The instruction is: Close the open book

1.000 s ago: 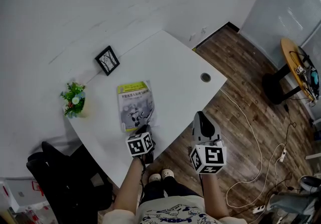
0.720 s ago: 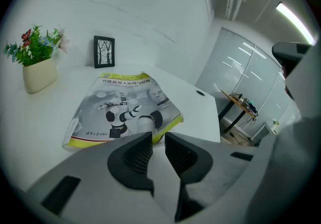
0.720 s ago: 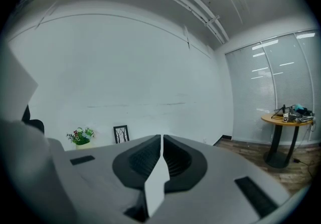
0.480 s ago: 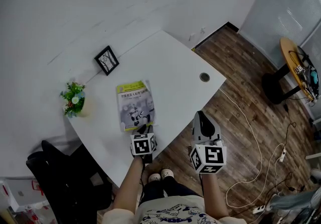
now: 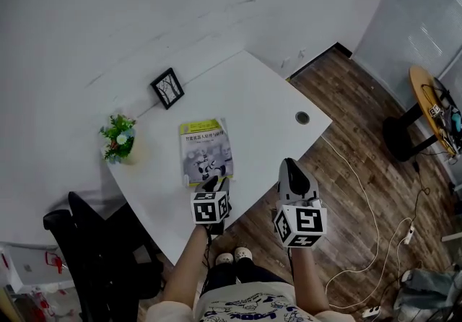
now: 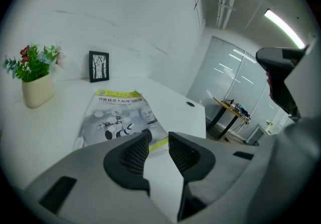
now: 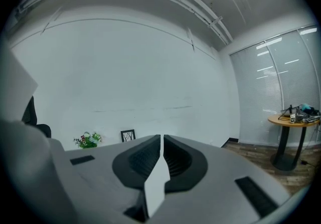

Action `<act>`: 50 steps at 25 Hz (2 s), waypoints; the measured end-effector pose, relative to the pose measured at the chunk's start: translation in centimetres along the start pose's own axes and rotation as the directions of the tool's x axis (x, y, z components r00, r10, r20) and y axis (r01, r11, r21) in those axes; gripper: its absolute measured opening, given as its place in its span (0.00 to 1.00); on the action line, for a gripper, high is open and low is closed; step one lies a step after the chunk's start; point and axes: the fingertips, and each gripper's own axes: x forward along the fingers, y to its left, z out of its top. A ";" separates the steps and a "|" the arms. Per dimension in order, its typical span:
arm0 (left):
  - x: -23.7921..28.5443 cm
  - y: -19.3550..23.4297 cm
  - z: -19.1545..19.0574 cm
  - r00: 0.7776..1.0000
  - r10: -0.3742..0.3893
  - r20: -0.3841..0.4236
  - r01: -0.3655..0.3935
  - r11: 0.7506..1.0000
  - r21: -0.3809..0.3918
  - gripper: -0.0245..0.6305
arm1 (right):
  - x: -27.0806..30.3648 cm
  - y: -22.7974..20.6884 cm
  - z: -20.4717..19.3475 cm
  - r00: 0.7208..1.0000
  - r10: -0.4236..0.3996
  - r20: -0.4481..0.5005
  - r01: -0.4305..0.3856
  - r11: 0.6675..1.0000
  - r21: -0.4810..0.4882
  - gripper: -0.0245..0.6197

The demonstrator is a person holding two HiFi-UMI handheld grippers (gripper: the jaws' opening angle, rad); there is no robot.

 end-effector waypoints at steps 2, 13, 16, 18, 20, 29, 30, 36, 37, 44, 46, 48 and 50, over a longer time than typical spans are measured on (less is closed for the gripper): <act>-1.4 -0.2 1.8 0.998 -0.002 0.057 0.002 1.000 0.005 0.20 | 0.0 0.6 0.5 1.000 0.012 0.013 -0.012 1.000 -0.001 0.10; -12.4 0.4 11.8 0.911 0.066 0.406 -0.095 0.994 0.052 0.19 | -0.6 3.9 2.9 0.995 0.072 0.069 -0.070 0.997 -0.030 0.10; -15.3 0.3 13.9 0.875 0.076 0.477 -0.110 0.993 0.045 0.19 | -0.9 4.6 3.7 0.992 0.086 0.088 -0.083 0.996 -0.039 0.10; -17.1 0.1 14.8 0.853 0.077 0.516 -0.118 0.992 0.047 0.19 | -1.1 5.0 4.0 0.991 0.095 0.098 -0.091 0.995 -0.042 0.09; -18.8 0.0 15.4 0.830 0.087 0.550 -0.135 0.990 0.048 0.16 | -1.4 5.4 4.4 0.989 0.101 0.106 -0.097 0.994 -0.042 0.09; -23.7 1.1 16.6 0.763 0.176 0.622 -0.278 0.958 0.070 0.10 | -2.4 6.8 5.3 0.983 0.123 0.137 -0.116 0.992 -0.054 0.09; -24.1 1.0 16.6 0.759 0.178 0.626 -0.285 0.956 0.073 0.10 | -2.4 6.9 5.4 0.982 0.125 0.140 -0.118 0.991 -0.056 0.09; -26.2 1.1 16.2 0.738 0.199 0.645 -0.316 0.946 0.071 0.08 | -3.2 7.1 5.5 0.981 0.126 0.151 -0.117 0.991 -0.063 0.09; -26.4 1.2 16.1 0.736 0.203 0.645 -0.318 0.946 0.065 0.07 | -3.2 7.1 5.5 0.980 0.126 0.153 -0.118 0.991 -0.063 0.09; -27.8 1.1 15.5 0.726 0.217 0.652 -0.332 0.942 0.056 0.07 | -4.2 7.6 5.8 0.978 0.129 0.162 -0.120 0.991 -0.064 0.09; -28.0 1.1 15.5 0.726 0.218 0.652 -0.332 0.942 0.055 0.07 | -4.3 7.6 5.8 0.978 0.129 0.162 -0.120 0.991 -0.063 0.09; -28.2 1.2 15.3 0.726 0.221 0.651 -0.332 0.942 0.051 0.07 | -4.5 7.6 5.8 0.979 0.128 0.161 -0.119 0.991 -0.061 0.09; -28.3 1.2 15.1 0.726 0.223 0.650 -0.332 0.942 0.048 0.07 | -4.7 7.6 5.8 0.979 0.126 0.161 -0.118 0.991 -0.058 0.09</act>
